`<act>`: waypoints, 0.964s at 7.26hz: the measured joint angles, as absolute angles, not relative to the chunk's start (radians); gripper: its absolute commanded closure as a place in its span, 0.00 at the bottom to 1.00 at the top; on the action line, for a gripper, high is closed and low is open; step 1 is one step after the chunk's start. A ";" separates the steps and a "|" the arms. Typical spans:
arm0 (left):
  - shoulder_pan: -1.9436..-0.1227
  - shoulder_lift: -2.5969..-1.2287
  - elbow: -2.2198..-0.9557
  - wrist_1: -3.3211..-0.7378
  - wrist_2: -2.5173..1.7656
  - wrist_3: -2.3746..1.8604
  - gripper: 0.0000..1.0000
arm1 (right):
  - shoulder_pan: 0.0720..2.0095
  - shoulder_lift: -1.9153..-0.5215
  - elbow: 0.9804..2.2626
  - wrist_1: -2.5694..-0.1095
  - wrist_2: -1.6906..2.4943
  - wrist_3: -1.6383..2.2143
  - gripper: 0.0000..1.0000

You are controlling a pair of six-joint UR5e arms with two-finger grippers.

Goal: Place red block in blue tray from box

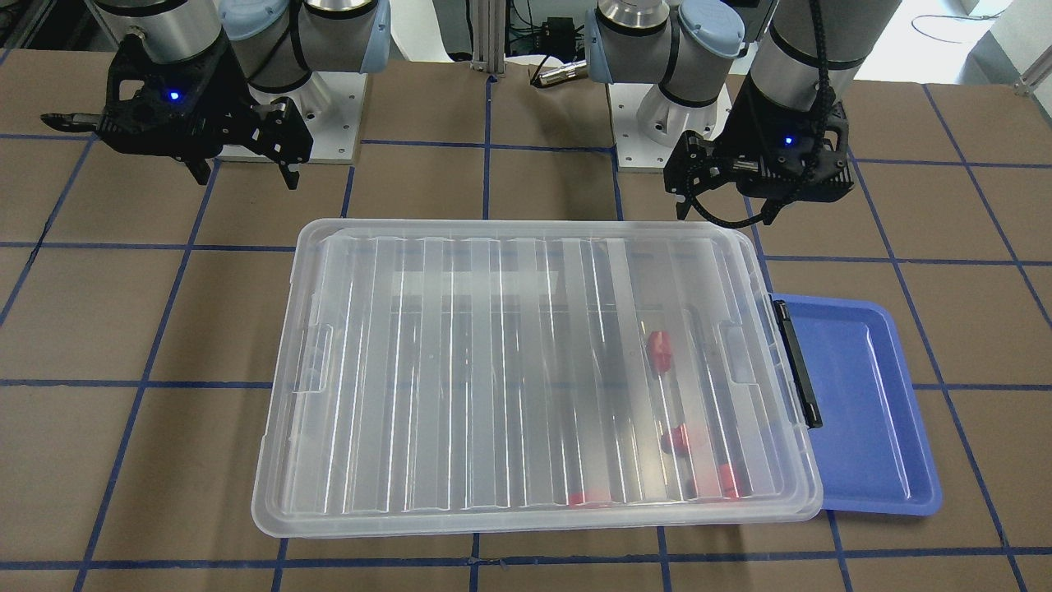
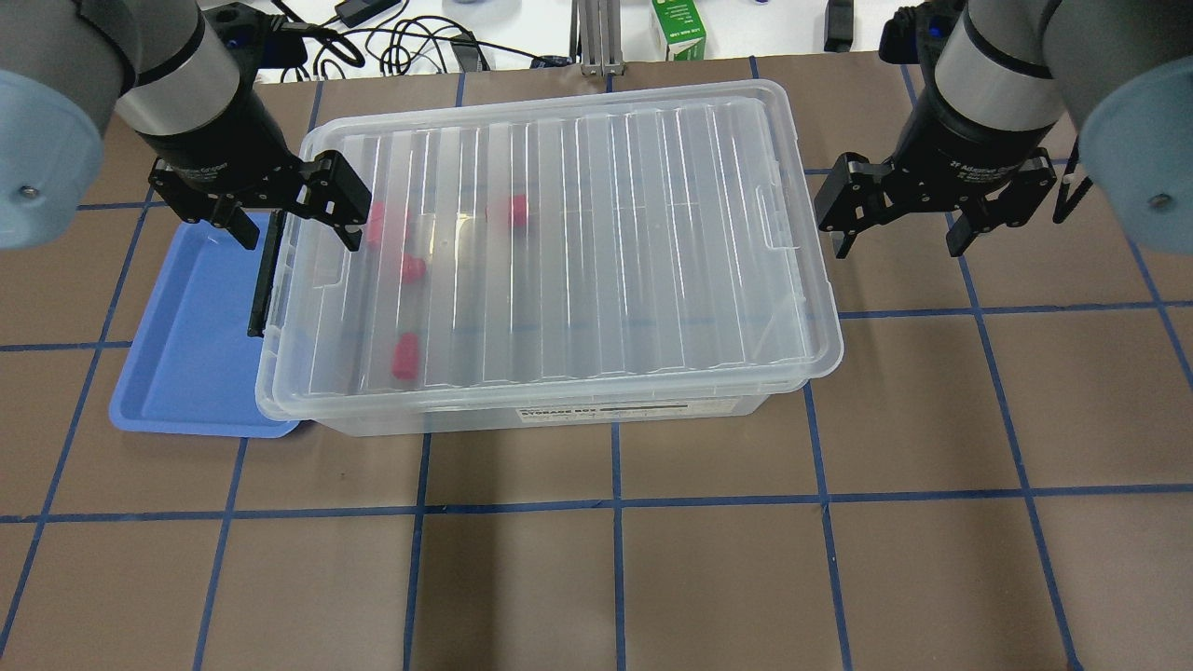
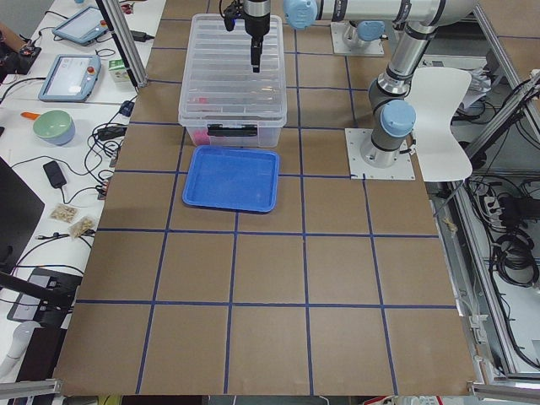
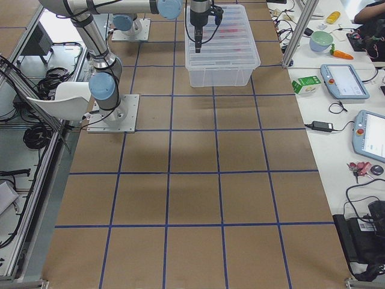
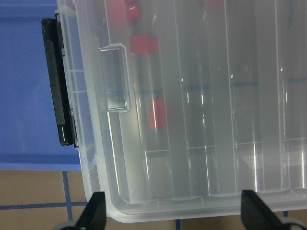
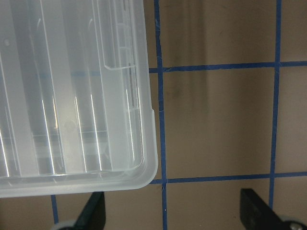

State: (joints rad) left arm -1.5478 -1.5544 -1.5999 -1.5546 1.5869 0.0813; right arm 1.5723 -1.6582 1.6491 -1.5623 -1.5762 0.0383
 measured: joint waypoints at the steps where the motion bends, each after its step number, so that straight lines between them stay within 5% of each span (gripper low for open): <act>1: -1.548 -1.557 -1.602 -1.553 1.587 0.081 0.00 | 1.572 -1.658 1.649 -1.561 -1.577 0.038 0.00; 7: -1.548 -1.563 -1.612 -1.545 1.586 0.082 0.00 | 1.569 -1.655 1.660 -1.564 -1.578 0.032 0.00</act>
State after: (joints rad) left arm -1.5478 -1.5625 -1.6115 -1.5447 1.5861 0.0820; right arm 1.5692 -1.6549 1.6601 -1.5640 -1.5776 0.0318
